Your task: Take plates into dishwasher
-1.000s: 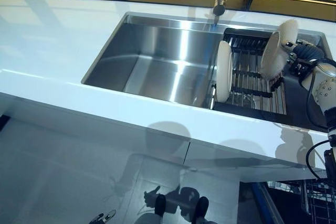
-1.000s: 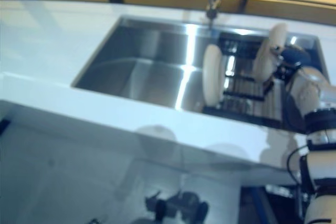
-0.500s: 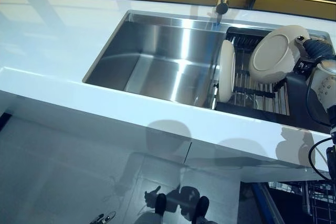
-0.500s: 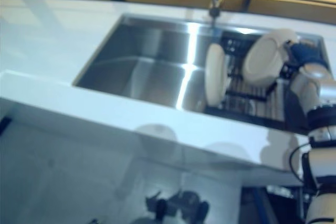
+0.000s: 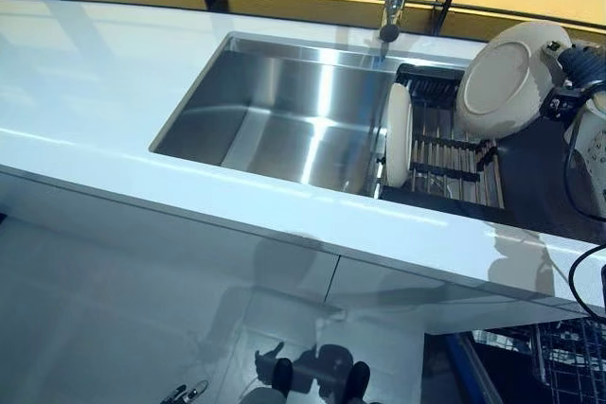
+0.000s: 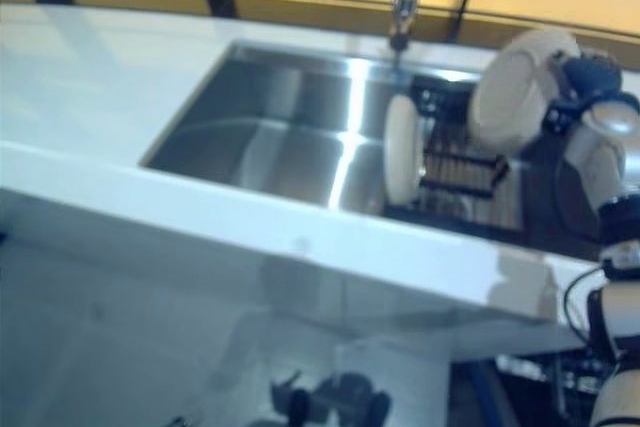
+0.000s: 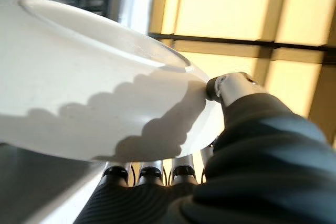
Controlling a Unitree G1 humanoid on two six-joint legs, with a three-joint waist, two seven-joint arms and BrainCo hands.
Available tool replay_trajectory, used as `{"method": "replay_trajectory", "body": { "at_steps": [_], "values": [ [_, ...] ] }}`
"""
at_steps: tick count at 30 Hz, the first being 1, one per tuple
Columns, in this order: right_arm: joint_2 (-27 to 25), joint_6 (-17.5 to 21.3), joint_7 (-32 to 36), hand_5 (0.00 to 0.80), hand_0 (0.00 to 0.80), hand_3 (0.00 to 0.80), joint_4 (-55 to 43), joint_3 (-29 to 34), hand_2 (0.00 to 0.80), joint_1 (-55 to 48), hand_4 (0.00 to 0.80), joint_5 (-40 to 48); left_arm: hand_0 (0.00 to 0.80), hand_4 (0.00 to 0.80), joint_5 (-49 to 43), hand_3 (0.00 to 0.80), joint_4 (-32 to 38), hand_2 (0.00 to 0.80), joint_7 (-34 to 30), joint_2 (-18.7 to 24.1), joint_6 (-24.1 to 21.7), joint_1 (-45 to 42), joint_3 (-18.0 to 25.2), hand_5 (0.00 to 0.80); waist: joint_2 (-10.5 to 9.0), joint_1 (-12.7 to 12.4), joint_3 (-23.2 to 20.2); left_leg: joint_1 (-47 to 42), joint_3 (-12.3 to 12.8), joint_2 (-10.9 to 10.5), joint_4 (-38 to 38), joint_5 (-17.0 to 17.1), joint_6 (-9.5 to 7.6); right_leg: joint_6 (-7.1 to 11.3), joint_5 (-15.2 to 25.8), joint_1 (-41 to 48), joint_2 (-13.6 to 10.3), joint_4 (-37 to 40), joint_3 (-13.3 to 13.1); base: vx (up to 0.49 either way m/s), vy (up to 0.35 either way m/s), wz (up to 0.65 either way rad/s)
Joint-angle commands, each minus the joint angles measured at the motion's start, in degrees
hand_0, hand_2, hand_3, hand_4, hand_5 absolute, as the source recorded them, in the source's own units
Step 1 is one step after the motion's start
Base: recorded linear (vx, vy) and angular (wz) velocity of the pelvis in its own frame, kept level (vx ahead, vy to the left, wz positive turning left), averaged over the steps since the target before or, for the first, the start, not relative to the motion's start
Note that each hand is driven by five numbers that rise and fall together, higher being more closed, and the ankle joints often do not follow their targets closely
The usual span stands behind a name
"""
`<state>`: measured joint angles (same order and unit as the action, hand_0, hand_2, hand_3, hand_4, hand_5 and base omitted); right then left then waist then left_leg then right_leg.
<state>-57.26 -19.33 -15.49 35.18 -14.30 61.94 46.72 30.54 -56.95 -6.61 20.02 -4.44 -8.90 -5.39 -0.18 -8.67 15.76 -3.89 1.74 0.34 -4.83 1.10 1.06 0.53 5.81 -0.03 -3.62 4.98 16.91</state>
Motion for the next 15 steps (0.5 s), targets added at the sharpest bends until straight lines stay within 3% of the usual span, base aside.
{"method": "replay_trajectory", "body": {
  "at_steps": [1,13,15],
  "values": [
    [-4.8,0.5,0.4,0.800,0.800,0.800,-3.6,-4.3,0.800,7.0,0.800,-0.9,0.000,0.000,-0.9,0.000,-0.8,0.000,0.6,2.0,-1.1,-0.9,-0.9,0.000,-3.30,0.1,-6.4,0.1,2.1,0.0,-0.2,-4.1,-0.48,3.55,-7.4,5.7,-1.6,0.0,2.4,-0.044,0.066,-0.18],
    [-9.1,-2.1,2.7,0.800,0.800,0.800,-3.9,-6.6,0.800,8.4,0.800,-1.5,0.000,0.000,-1.9,0.000,-1.6,0.000,0.6,1.8,-0.8,1.9,-1.3,0.000,-4.96,2.5,-9.6,-3.8,5.2,-0.3,-0.2,-5.9,-1.92,3.72,-7.4,7.7,-1.3,0.0,-0.8,-0.056,0.074,-0.14],
    [-9.5,-1.8,2.4,0.800,0.800,0.800,-3.1,-7.2,0.800,8.9,0.800,-0.9,0.000,0.000,-3.8,0.000,-1.4,0.000,0.2,2.0,-0.9,2.7,-1.7,0.000,-5.33,2.8,-9.1,-3.2,6.3,-0.4,4.0,-7.8,-2.41,3.47,-7.2,8.4,-1.6,0.0,-1.1,-0.080,0.121,-0.13]
  ]
}}
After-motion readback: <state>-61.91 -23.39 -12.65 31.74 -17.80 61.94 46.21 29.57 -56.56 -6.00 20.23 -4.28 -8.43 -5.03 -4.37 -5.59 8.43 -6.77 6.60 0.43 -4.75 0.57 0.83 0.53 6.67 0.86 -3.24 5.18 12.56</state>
